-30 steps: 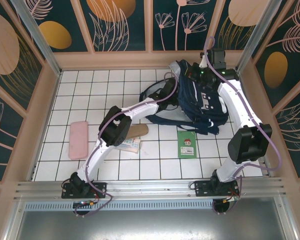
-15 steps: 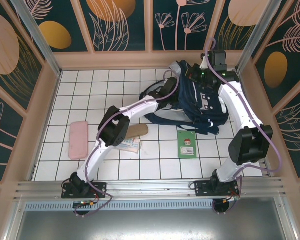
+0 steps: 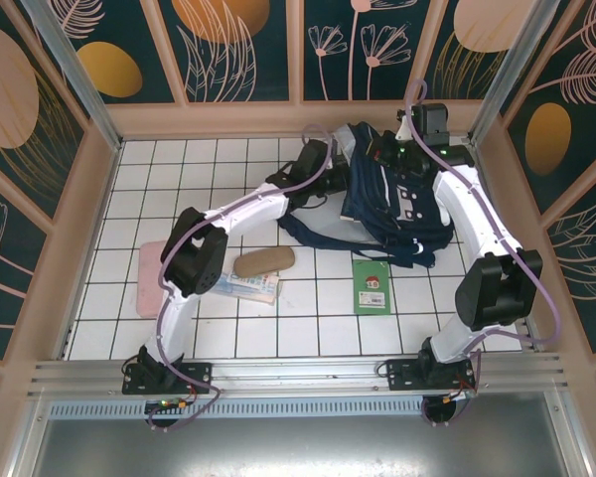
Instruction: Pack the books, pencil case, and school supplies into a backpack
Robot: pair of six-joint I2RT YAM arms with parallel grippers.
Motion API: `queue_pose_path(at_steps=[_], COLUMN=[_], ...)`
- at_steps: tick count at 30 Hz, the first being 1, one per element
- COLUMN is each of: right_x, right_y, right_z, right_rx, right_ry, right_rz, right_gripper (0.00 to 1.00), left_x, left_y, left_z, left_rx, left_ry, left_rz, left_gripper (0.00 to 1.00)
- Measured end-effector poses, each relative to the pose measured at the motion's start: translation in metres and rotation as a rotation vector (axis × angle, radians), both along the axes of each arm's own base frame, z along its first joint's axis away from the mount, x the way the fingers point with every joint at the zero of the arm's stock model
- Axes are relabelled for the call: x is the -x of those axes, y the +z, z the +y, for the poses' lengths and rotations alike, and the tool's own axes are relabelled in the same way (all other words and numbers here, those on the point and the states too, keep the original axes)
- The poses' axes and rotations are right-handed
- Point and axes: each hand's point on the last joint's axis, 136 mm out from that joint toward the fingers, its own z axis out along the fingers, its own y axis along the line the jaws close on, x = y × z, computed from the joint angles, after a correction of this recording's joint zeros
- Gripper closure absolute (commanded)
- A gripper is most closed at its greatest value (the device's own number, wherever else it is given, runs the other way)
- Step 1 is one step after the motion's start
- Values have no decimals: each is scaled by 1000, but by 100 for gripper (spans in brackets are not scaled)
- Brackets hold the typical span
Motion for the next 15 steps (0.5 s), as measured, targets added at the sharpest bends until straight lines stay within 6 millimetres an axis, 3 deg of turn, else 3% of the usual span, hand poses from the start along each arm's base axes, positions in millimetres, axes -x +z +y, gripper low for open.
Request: queue_pose_path(at_steps=[5,15], right_x=[1,1], right_y=[1,2], right_z=[0,0], right_rx=[-1,-1], right_ry=[0,0], right_rz=[-6,-7], right_gripper=[100,100], left_x=[-14,0], left_y=[-21,-97], left_z=[16,4], left_rx=[-19,-71], left_ry=[17,-69], left_rz=[27,144], left_gripper=[47,58])
